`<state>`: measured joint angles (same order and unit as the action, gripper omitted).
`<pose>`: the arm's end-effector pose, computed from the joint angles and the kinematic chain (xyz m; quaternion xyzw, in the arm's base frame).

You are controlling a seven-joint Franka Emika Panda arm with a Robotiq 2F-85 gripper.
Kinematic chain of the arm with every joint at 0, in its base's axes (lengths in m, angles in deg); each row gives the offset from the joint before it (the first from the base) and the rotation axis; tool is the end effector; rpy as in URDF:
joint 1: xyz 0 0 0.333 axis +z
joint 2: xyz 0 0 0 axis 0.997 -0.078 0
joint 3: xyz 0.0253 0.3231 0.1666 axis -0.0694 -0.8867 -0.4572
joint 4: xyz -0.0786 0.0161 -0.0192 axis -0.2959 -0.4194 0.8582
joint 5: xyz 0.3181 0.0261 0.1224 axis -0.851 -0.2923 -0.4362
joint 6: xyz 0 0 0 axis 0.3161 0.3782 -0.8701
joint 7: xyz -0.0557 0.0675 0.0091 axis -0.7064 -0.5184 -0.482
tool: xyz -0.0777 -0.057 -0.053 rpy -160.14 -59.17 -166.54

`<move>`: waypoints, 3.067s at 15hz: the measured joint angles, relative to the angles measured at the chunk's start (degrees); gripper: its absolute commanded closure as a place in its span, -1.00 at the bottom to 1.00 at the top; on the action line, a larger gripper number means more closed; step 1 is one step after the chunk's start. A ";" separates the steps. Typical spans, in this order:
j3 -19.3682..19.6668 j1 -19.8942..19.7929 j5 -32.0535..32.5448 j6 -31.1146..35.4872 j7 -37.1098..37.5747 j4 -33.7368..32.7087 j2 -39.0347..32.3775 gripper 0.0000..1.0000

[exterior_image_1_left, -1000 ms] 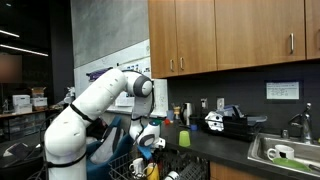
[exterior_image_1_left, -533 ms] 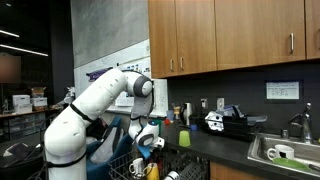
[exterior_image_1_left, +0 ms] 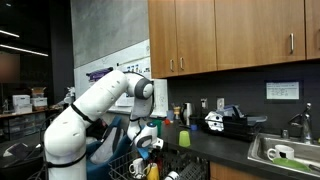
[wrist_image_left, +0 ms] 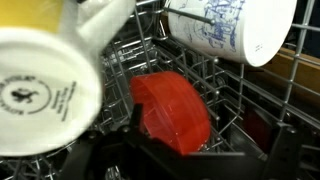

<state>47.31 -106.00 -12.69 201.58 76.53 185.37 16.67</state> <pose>0.5655 0.0369 0.1586 -0.9647 0.1557 -0.1217 0.1744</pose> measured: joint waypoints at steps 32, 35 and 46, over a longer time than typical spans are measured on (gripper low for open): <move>-6.65 -8.43 13.62 11.36 4.66 3.64 -3.97 1.00; -8.03 -8.83 13.62 10.32 4.90 4.49 -1.77 1.00; -7.53 -7.32 13.60 7.45 4.41 5.24 1.76 -0.23</move>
<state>39.79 -113.32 0.91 209.03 80.94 190.61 18.43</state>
